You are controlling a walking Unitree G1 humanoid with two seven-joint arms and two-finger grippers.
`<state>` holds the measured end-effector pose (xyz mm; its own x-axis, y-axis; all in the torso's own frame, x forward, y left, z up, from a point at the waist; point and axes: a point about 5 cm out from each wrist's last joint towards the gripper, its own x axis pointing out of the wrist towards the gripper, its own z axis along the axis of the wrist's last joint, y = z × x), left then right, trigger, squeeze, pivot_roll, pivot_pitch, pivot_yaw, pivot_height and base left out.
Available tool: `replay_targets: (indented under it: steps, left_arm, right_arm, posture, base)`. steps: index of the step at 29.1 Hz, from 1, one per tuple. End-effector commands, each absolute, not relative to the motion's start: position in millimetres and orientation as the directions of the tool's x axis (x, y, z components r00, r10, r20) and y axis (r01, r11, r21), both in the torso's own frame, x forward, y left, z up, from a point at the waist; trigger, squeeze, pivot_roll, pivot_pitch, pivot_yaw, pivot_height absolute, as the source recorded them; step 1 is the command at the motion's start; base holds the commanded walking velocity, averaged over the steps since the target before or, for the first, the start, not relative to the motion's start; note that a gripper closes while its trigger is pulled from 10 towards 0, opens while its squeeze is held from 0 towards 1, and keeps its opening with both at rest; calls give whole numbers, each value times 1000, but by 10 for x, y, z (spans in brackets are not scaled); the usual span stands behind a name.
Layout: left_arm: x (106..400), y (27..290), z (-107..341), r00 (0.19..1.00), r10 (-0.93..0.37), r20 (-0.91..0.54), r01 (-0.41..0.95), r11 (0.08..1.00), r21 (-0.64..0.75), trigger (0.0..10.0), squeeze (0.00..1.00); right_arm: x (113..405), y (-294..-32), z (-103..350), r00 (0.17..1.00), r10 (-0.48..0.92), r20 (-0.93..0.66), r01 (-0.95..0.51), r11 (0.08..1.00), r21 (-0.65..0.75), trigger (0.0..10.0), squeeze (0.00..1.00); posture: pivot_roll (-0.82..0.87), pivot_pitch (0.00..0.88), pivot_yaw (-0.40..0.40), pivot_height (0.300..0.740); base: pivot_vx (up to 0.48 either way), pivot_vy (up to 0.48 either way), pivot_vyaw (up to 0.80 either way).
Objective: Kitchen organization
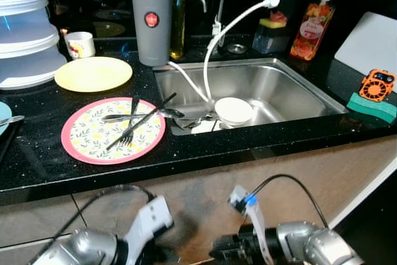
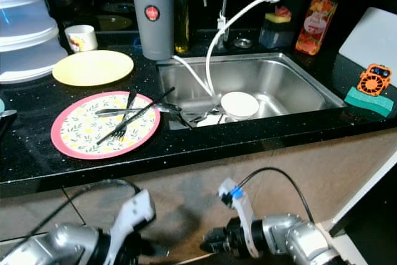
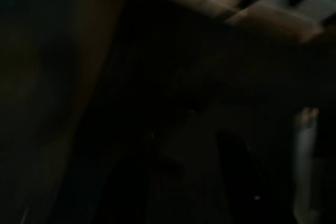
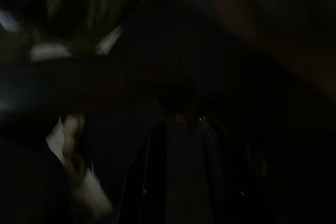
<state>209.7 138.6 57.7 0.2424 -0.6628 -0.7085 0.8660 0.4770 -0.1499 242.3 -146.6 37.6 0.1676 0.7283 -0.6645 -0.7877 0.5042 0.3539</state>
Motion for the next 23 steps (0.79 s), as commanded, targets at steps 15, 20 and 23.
replay_targets:
  steps: [15,20,23]
  left_arm:
    - [1891,1600,-481,510,-269,-817,478,879,8,10000,0]
    - [1817,1744,-669,539,-130,-832,209,978,-17,10000,0]
    - [1785,1810,-693,540,-90,-837,207,978,29,10000,0]
  right_arm:
    - [2163,-1694,-594,506,200,-839,-282,958,58,10000,0]
    - [1919,-1791,-767,463,84,-882,-226,974,-26,10000,0]
    - [1875,-1777,-797,470,78,-879,-134,991,17,10000,0]
  posture:
    - [53,32,-40,740]
    - [56,33,-39,740]
    - [62,31,-24,740]
  base:
    - [0,0,0]
    - [0,0,0]
    - [0,0,0]
